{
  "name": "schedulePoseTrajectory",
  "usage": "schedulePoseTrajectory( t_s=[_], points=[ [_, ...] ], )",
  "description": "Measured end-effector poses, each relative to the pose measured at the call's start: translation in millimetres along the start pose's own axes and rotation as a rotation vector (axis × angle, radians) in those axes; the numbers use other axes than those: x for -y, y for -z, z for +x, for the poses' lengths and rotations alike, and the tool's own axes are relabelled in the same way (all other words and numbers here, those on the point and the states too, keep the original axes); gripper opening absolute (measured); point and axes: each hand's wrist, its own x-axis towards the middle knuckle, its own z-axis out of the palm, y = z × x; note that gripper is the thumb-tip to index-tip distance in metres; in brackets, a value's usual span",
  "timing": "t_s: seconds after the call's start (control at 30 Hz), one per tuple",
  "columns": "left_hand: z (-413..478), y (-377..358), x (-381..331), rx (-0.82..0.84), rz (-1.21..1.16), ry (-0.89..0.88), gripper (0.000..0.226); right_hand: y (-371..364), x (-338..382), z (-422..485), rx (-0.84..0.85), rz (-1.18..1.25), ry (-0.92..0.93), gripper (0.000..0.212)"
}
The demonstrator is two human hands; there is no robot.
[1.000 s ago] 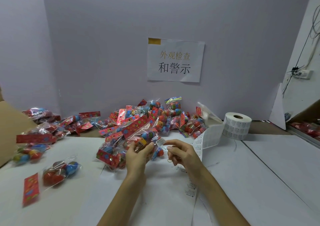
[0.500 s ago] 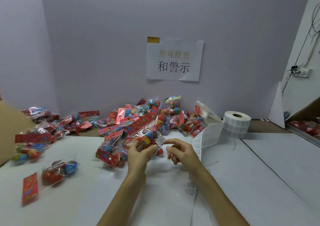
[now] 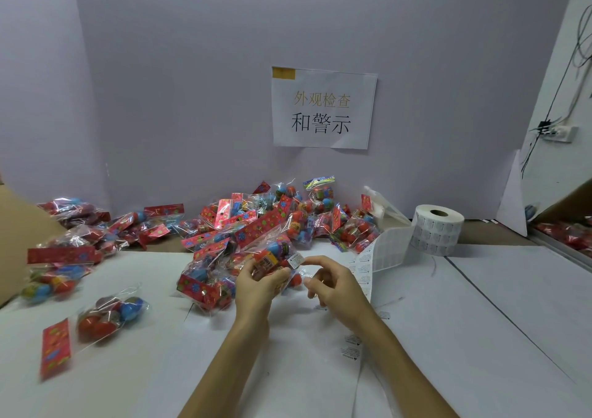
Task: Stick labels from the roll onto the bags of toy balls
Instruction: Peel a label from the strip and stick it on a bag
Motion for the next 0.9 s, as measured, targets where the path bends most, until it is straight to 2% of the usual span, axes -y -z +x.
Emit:
schedulePoseTrajectory(
  t_s=[0.37,0.67,0.8,0.9],
  points=[
    [-0.5,-1.0,-1.0,-0.017,-0.005,-0.003,0.054,-4.3,-3.7,-6.3,0.036,-0.385,0.076,0.052],
    [-1.6,-1.1,-1.1,-0.009,-0.004,-0.01,0.05,-5.6,-4.5,-7.0,0.042,-0.408,0.058,0.058],
    [-2.1,-0.9,-0.4,0.026,0.008,0.001,0.05,-5.4,-5.8,-6.0,0.057,-0.425,-0.019,0.067],
    [-1.9,-0.9,0.5,0.058,0.035,-0.007,0.046,-2.3,-7.1,-4.4,0.021,-0.36,-0.061,0.056]
  ],
)
